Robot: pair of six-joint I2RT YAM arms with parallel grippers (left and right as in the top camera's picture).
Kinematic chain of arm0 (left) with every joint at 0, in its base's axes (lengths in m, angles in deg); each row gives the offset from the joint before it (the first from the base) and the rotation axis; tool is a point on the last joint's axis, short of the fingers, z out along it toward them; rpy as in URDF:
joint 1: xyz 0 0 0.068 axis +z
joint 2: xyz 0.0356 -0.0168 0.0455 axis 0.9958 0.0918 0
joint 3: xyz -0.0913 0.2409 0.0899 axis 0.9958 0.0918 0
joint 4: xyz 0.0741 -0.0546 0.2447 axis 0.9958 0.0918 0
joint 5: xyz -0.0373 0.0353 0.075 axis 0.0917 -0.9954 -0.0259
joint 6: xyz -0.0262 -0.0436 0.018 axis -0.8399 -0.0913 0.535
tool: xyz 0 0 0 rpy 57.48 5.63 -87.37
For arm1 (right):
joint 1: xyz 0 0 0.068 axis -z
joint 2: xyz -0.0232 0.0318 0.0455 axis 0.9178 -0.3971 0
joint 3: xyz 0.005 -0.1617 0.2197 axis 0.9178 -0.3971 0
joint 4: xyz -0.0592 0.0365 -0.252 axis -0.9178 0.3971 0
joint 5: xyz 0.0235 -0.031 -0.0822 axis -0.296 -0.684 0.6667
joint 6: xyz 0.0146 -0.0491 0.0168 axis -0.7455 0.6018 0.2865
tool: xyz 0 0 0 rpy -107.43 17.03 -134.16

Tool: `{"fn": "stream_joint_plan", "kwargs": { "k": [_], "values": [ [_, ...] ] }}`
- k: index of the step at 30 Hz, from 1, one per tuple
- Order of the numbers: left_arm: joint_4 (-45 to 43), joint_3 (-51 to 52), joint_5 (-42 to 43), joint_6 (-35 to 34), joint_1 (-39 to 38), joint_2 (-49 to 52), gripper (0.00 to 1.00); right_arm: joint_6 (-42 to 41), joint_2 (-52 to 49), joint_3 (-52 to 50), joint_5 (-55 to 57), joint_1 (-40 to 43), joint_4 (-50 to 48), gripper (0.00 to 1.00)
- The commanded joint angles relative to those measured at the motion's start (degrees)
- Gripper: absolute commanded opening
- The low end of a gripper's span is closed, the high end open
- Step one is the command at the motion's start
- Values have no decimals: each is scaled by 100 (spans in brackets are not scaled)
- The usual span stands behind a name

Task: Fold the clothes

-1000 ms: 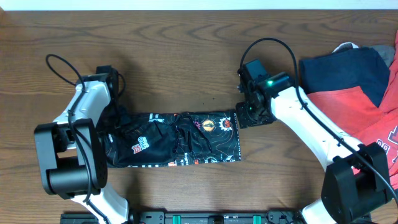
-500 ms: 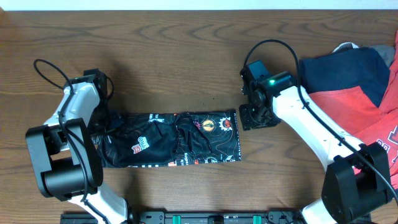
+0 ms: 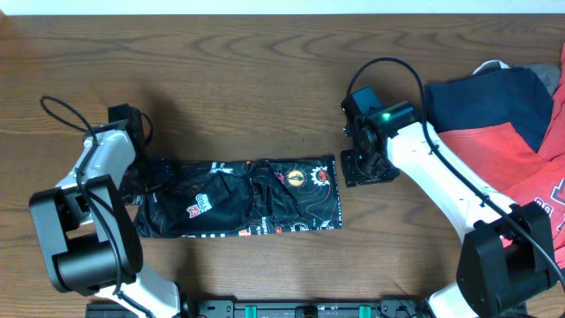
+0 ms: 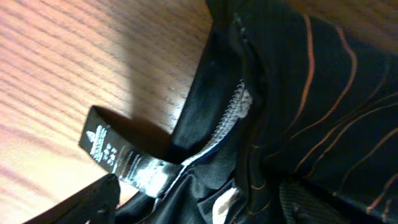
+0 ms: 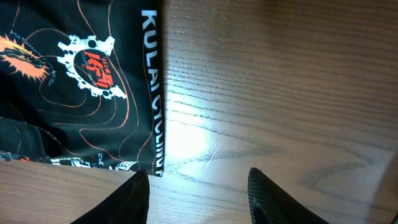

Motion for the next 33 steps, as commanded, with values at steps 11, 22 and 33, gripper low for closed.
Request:
{"fn": "stream_joint_plan", "kwargs": {
  "k": [11,22,33],
  "values": [
    [-1064,1137,146,-9,251,363,82,-103,42,15,57,46,39,49],
    [-1222,1412,157,-164,487,363,55,-103,42,15,55,50,66,49],
    [-1220,1340,330,-164,487,361,15,-195,42,15,59,52,81,49]
  ]
}}
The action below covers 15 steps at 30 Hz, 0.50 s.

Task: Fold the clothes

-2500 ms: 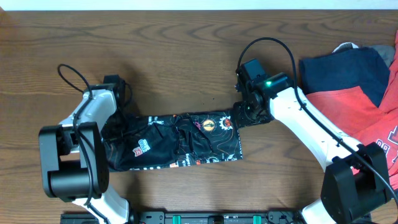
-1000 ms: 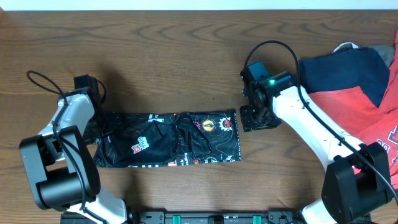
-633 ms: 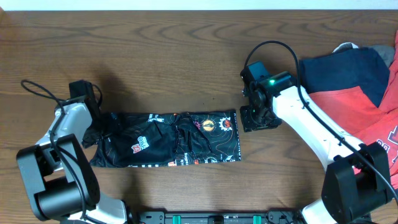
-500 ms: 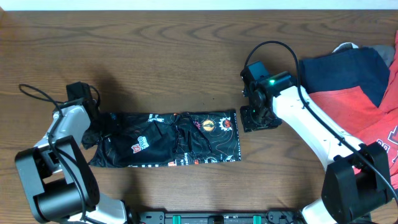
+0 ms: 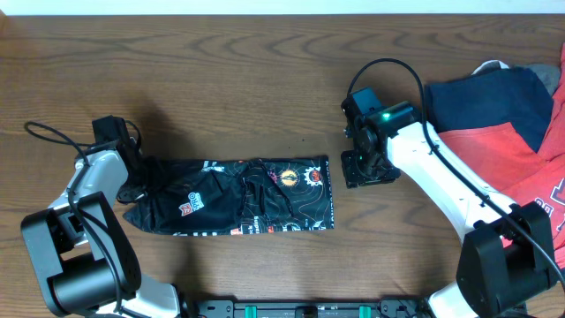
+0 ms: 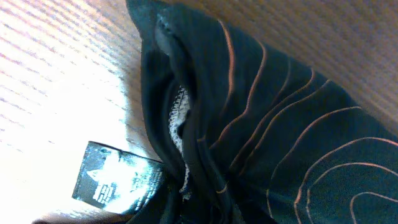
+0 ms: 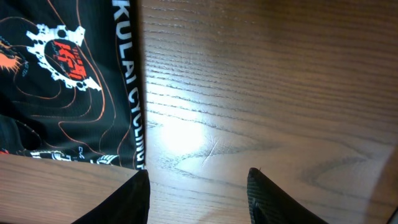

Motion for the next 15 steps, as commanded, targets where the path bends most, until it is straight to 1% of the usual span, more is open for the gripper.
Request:
{"fn": "stream_joint_plan", "kwargs": {
  "k": [1,4,9,15],
  "values": [
    [101,472,-518,-24,74,791,12,-170,42,15,55,55,2,48],
    [417,142,-457,-22,74,787,6,-212,42,17,57,96,4,48],
    [1469,-828,-452,-31,52,734,6,-271,42,17,61,345,-37,49],
    [3014,-1945,-391,-354,-160,431,6,-184,42,17,55,841,-87,48]
  ]
}}
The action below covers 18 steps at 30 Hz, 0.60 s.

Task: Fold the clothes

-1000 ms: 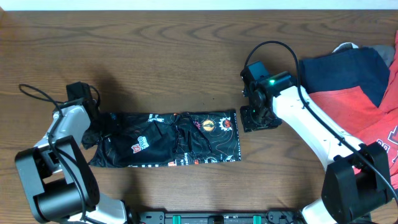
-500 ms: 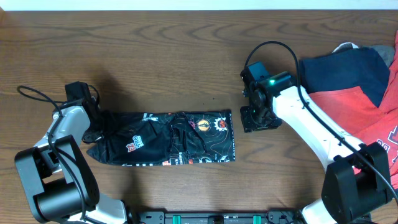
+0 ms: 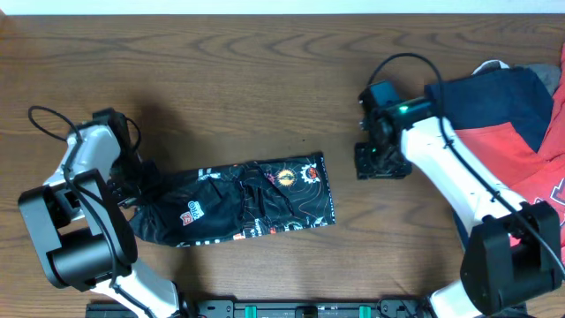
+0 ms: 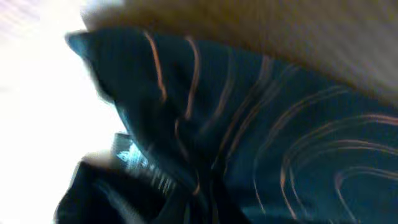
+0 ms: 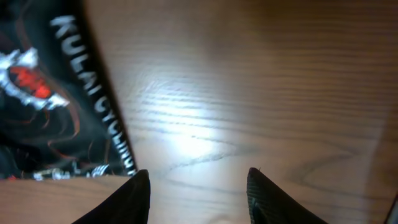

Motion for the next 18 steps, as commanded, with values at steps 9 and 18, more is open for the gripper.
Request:
{"fn": "stream_joint_plan", "kwargs": {
  "k": [9,18],
  "values": [
    [1128,-807,640,-807,-1412,-1252,6,308,42,17,55,442,-39,49],
    [1001,-789,706,-1886,-3322,-1495,6,352,42,17,52,439,-31,49]
  ]
}}
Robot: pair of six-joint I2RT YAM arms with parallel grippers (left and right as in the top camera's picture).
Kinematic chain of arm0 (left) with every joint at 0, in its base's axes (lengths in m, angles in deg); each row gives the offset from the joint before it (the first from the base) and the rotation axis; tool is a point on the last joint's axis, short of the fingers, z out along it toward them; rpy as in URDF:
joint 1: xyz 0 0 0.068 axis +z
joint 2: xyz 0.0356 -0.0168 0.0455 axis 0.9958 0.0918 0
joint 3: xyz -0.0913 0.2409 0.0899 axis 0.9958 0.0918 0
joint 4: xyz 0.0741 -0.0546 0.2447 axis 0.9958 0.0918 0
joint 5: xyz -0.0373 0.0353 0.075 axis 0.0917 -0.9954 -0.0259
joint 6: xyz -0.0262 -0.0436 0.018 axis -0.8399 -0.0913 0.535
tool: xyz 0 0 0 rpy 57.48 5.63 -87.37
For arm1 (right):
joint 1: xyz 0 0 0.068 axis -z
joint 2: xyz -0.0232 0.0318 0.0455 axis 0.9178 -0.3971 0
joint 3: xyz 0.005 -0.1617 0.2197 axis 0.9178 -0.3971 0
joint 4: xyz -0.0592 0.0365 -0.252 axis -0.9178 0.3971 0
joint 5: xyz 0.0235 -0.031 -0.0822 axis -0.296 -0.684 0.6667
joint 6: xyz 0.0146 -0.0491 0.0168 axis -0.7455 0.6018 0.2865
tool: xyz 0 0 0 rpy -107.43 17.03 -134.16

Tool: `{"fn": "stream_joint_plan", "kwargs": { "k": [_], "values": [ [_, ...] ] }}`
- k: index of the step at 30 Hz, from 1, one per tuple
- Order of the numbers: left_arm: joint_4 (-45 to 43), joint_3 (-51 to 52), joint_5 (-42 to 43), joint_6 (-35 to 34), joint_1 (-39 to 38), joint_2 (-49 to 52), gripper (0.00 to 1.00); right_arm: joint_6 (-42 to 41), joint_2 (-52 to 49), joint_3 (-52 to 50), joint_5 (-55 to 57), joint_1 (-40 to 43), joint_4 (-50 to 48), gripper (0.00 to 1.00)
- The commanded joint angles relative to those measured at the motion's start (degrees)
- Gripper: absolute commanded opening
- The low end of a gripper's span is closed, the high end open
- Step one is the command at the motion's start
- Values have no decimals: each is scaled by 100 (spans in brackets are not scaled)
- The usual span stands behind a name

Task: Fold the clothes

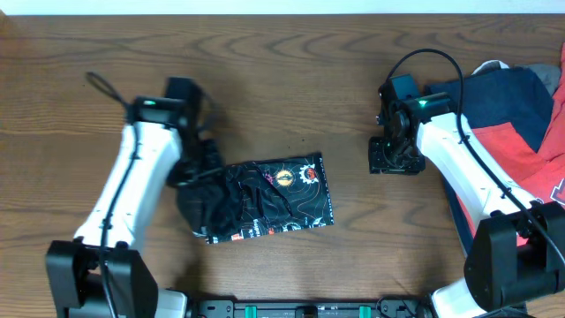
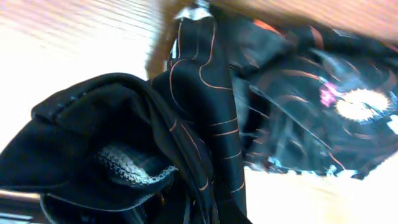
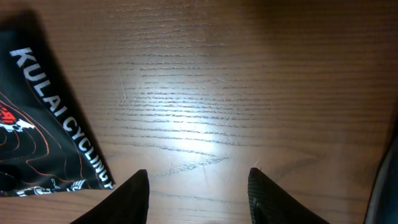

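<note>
A black cycling garment with orange and white print lies bunched at mid table. Its left end is lifted and doubled toward the middle, held by my left gripper. In the left wrist view the dark fabric fills the jaws and hides the fingers. My right gripper hovers over bare wood just right of the garment, apart from it. In the right wrist view the right gripper is open with only table between its fingers, and the garment's lettered hem shows at the left.
A heap of red and navy clothes lies at the right edge of the table, behind my right arm. The wooden table stretches to the far edge at the top of the overhead view.
My left gripper went from the far left to the garment's middle-left, bringing the left end with it; the garment is now much shorter. The right gripper moved slightly right, farther from the hem.
The garment first lay stretched long, my left gripper at its left end and my right gripper open by its right hem. Then it sat farther left, then skewed, with the right gripper drawn back. Now the left end is carried in toward the middle.
</note>
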Motion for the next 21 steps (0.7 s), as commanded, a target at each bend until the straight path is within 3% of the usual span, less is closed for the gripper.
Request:
{"fn": "stream_joint_plan", "kwargs": {
  "k": [1,9,21],
  "values": [
    [-136,-76,96,-667,-605,-39,6,111,42,17,15,35,11,50],
    [-1056,-72,138,-1617,-1705,-39,6,109,42,17,13,13,98,50],
    [-1674,-61,140,-2157,-2417,203,6,129,42,15,13,13,160,50]
  ]
}}
